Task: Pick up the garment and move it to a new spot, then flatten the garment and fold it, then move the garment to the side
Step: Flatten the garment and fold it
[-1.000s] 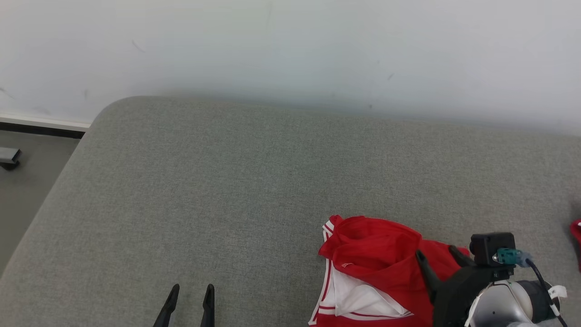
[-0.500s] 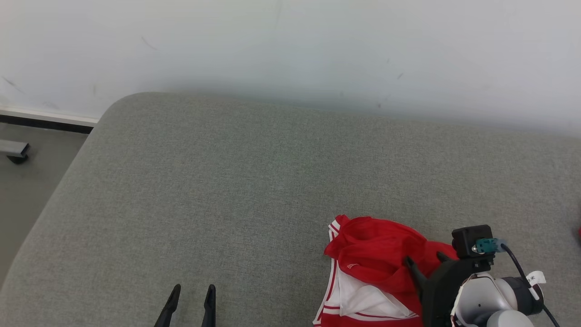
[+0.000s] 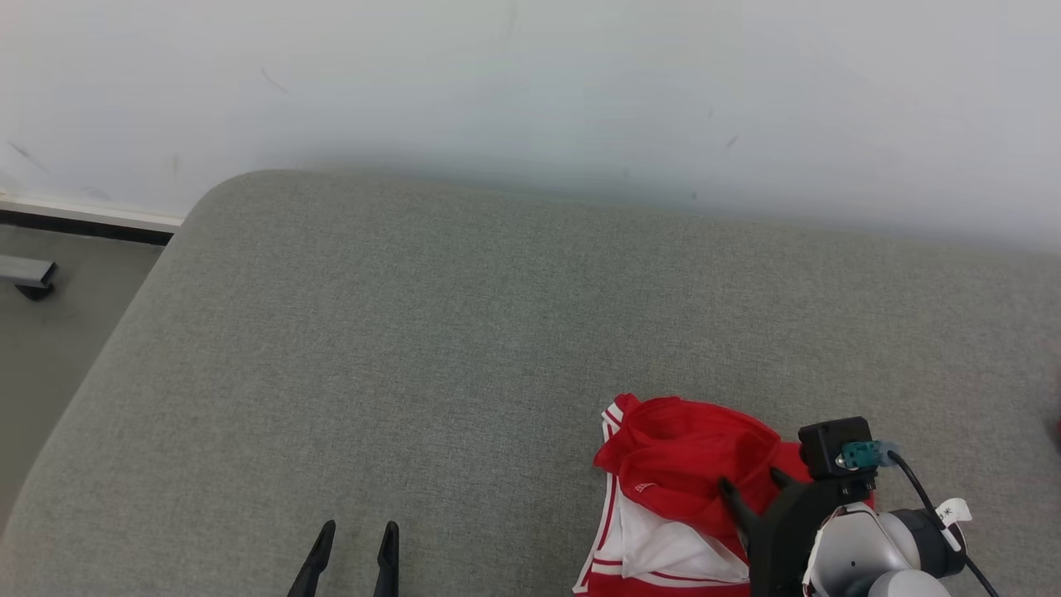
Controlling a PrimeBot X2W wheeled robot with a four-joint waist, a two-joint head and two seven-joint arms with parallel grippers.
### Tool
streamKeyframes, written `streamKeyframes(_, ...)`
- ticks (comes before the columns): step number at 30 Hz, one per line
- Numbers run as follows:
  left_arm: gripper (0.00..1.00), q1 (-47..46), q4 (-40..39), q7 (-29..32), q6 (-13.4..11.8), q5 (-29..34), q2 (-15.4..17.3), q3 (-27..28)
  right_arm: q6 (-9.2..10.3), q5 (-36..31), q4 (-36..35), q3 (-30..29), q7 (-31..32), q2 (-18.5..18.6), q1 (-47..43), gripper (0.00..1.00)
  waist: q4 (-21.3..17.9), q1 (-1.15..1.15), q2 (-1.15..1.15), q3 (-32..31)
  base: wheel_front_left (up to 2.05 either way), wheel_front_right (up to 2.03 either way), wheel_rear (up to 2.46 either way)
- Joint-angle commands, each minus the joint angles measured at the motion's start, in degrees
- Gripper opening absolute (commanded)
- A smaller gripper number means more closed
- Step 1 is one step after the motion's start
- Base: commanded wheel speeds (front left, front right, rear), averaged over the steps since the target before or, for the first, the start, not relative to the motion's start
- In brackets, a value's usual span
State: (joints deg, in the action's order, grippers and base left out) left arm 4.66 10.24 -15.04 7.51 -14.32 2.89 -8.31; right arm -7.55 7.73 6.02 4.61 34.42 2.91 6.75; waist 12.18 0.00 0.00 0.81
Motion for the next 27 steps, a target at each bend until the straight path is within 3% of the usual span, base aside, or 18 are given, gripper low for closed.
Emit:
streamKeyframes(1,1.0,0.32,0.11,-0.16,-0.07,-0.46,-0.01,0.07,0.15,0.01,0.17,-0.03,-0.24,-0.03,-0.07,0.91,0.11,0.0,0.0,-0.09,0.0,0.0,0.0)
streamKeyframes(4,1.0,0.33,0.21,-0.16,-0.07,-0.31,-0.01,-0.06,0.15,-0.28,1.02,-0.32,-0.51,-0.03,0.34,0.83,0.34,0.0,0.0,-0.2,0.0,0.0,0.0)
streamKeyframes(5,1.0,0.36,0.24,-0.16,-0.07,-0.28,-0.01,-0.03,0.15,-0.4,1.32,-0.46,-0.58,-0.03,0.47,0.72,0.4,0.0,0.0,-0.25,0.0,0.0,0.0)
streamKeyframes(6,1.0,0.43,0.25,-0.16,-0.07,-0.26,-0.01,-0.01,0.15,-0.52,1.62,-0.58,-0.63,-0.03,0.62,0.51,0.45,0.0,0.0,-0.29,0.0,0.0,0.0)
streamKeyframes(7,1.0,0.53,0.25,-0.16,-0.07,-0.25,-0.01,0.0,0.15,-0.68,1.86,-0.72,-0.69,-0.03,0.83,0.42,0.49,0.0,0.0,-0.32,0.0,0.0,0.0)
streamKeyframes(9,1.0,0.74,0.31,-0.16,-0.07,-0.2,-0.01,0.03,0.15,-0.82,2.42,-0.97,-0.93,-0.03,1.14,0.1,0.57,0.0,0.0,-0.41,0.0,0.0,0.0)
streamKeyframes(10,1.0,0.82,0.32,-0.16,-0.07,-0.19,-0.01,0.01,0.15,-0.93,2.66,-1.05,-1.14,-0.03,1.21,0.0,0.6,0.0,0.0,-0.44,0.0,0.0,0.0)
streamKeyframes(22,1.0,0.93,0.02,-0.16,-0.07,-0.32,-0.01,0.2,0.15,-0.97,0.88,0.74,-2.15,-0.03,0.46,0.0,0.52,0.0,0.0,-0.29,0.0,0.0,0.0)
streamKeyframes(27,1.0,0.65,-0.04,-0.16,-0.07,-0.48,-0.01,0.31,0.15,0.03,-1.71,4.69,-1.27,-0.03,-1.0,0.0,0.52,0.0,0.0,-0.19,0.0,0.0,0.0)
